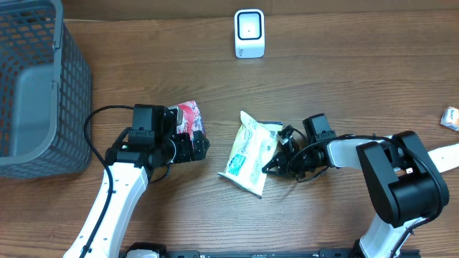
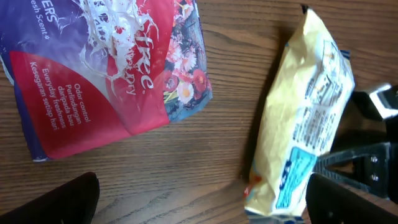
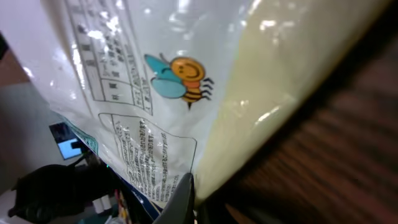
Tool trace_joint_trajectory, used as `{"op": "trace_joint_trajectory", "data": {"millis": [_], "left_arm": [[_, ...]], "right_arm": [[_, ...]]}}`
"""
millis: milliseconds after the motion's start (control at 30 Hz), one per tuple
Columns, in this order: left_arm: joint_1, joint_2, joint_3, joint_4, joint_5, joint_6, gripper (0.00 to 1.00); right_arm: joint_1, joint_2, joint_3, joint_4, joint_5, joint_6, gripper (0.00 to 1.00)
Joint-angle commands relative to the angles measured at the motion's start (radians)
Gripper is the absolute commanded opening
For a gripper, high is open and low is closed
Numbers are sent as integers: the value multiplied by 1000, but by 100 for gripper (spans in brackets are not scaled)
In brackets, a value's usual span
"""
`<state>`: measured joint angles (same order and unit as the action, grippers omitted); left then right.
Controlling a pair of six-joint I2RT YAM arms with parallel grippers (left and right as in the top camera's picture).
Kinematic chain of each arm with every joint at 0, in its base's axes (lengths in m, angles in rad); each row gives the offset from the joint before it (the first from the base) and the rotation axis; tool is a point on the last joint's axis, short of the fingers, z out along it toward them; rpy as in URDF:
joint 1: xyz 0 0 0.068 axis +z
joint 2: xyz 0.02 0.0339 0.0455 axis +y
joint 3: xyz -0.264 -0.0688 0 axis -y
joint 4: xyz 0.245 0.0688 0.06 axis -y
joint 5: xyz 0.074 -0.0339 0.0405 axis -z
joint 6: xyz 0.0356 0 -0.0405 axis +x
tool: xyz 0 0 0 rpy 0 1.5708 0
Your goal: Scan the item barcode
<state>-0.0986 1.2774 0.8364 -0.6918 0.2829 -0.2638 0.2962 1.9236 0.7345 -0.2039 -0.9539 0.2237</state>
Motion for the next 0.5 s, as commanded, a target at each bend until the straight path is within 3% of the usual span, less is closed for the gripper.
{"op": "trace_joint_trajectory", "data": {"millis": [0,267,467], "left_arm": [[0,5,-5,-3,-2,-13,100],[0,5,-5,17,-2,-51,100],[-4,5,-5,76,65,-66,100]], "right_arm": [[-18,40,-9,60,230,-54,4],[-124,40,117,55,204,-150,4],[-223,40,218,-190,254,-402,4]]}}
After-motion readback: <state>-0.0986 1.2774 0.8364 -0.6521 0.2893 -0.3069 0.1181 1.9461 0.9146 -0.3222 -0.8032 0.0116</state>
